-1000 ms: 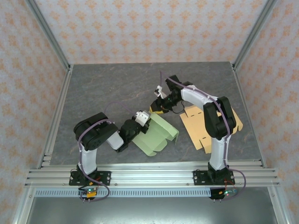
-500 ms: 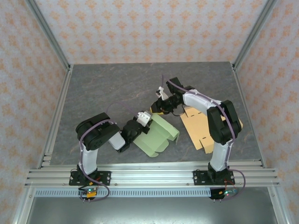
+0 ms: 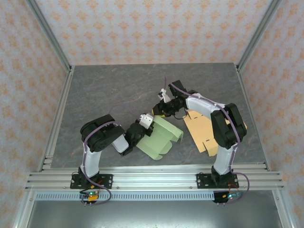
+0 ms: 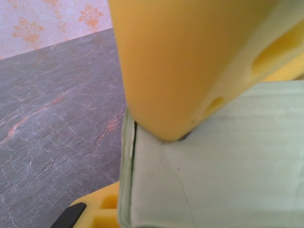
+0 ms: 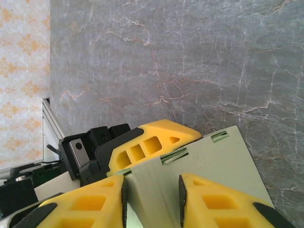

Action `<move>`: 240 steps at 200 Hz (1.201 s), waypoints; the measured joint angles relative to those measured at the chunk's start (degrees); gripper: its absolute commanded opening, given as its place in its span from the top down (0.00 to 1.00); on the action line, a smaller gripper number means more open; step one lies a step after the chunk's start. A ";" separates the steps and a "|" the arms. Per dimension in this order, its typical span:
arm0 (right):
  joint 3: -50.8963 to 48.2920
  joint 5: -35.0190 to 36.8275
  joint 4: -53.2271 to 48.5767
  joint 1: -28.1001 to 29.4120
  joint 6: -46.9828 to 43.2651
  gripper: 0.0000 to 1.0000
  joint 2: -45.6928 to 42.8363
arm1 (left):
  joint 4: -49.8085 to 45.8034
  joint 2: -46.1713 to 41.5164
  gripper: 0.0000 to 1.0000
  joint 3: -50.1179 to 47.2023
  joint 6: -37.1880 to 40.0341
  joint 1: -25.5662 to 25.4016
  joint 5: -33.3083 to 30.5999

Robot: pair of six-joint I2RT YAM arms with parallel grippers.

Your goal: Fold the paper box

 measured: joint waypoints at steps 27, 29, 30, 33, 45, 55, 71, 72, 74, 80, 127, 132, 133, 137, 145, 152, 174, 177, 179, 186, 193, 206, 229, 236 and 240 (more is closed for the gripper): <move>-1.03 0.42 2.23 0.09 1.90 0.56 -0.42 | -0.11 0.02 1.00 0.02 -0.31 -0.50 -2.14; -1.11 0.57 2.36 0.13 1.73 0.55 -0.46 | -0.13 0.02 1.00 0.04 -0.37 -0.50 -2.27; -1.14 0.61 2.43 0.15 1.70 0.54 -0.48 | -0.15 0.02 1.00 0.04 -0.37 -0.50 -2.36; -1.33 0.81 2.64 0.20 2.40 0.52 -0.55 | -0.20 0.02 1.00 0.07 -0.63 -0.57 -2.69; -2.27 1.86 3.30 0.57 2.97 0.48 -1.09 | -0.24 -0.02 1.00 0.04 -1.36 -0.76 -3.85; -3.10 3.08 3.85 0.83 3.65 0.46 -1.88 | -0.31 -0.02 1.00 0.04 -1.97 -0.98 -4.85; -4.55 5.35 4.20 0.96 4.13 0.43 -3.82 | -0.90 -0.35 1.00 -0.02 -3.15 -0.83 -6.60; -4.63 5.42 4.20 0.96 4.15 0.43 -3.93 | -0.92 -0.37 1.00 -0.02 -3.19 -0.83 -6.64; -4.85 5.75 4.22 0.94 4.28 0.42 -4.35 | -1.05 -0.48 1.00 -0.04 -3.48 -0.72 -6.82; -5.64 6.62 4.57 0.90 4.26 0.42 -5.62 | -1.40 -0.72 1.00 -0.13 -4.22 -0.42 -7.21; -12.85 10.82 9.68 -4.48 2.58 0.39 -21.03 | -4.17 -3.52 1.00 -1.97 -7.91 3.02 -8.59; -13.64 11.34 10.32 -5.75 2.08 0.39 -22.71 | -4.70 -3.98 1.00 -2.14 -8.24 3.34 -8.63; -13.92 11.52 10.47 -6.12 1.95 0.39 -23.28 | -4.79 -4.07 1.00 -2.19 -8.33 3.37 -8.63; -14.62 12.07 11.06 -7.08 1.55 0.39 -24.52 | -5.38 -4.57 1.00 -2.43 -8.70 3.65 -8.66; -16.39 13.35 11.91 -9.07 0.39 0.39 -27.34 | -6.64 -5.62 1.00 -2.86 -9.55 4.15 -8.74; -18.08 15.04 12.52 -10.25 -0.57 0.38 -29.42 | -8.20 -6.78 1.00 -3.17 -10.58 4.63 -8.74; -27.61 20.68 16.94 -11.43 -5.25 0.37 -37.48 | -15.34 -11.43 1.00 -3.15 -14.88 6.88 -7.56; -29.29 21.20 18.18 -11.41 -6.01 0.37 -38.53 | -16.20 -11.98 1.00 -3.13 -15.30 7.19 -7.37; -30.58 21.53 18.86 -11.39 -6.60 0.37 -39.43 | -16.70 -12.39 1.00 -3.10 -15.65 7.43 -7.26; -34.80 22.88 21.40 -11.28 -8.50 0.37 -42.14 | -18.18 -13.64 1.00 -3.08 -16.79 8.22 -6.54; -38.38 23.87 23.54 -11.21 -10.71 0.37 -44.17 | -19.56 -14.75 1.00 -3.08 -17.79 8.90 -6.01; -41.72 24.41 24.92 -11.21 -15.04 0.38 -45.24 | -22.23 -16.72 1.00 -3.04 -19.34 9.68 -4.72; -41.57 21.35 27.06 -11.21 -22.73 0.39 -42.23 | -25.75 -19.54 1.00 -2.86 -20.48 10.03 -2.69; -41.20 19.28 27.89 -11.21 -24.63 0.39 -41.16 | -26.43 -20.26 1.00 -2.84 -20.72 10.01 -1.99; -40.92 18.01 28.33 -11.19 -25.64 0.40 -40.48 | -26.82 -20.65 1.00 -2.80 -20.79 10.03 -1.70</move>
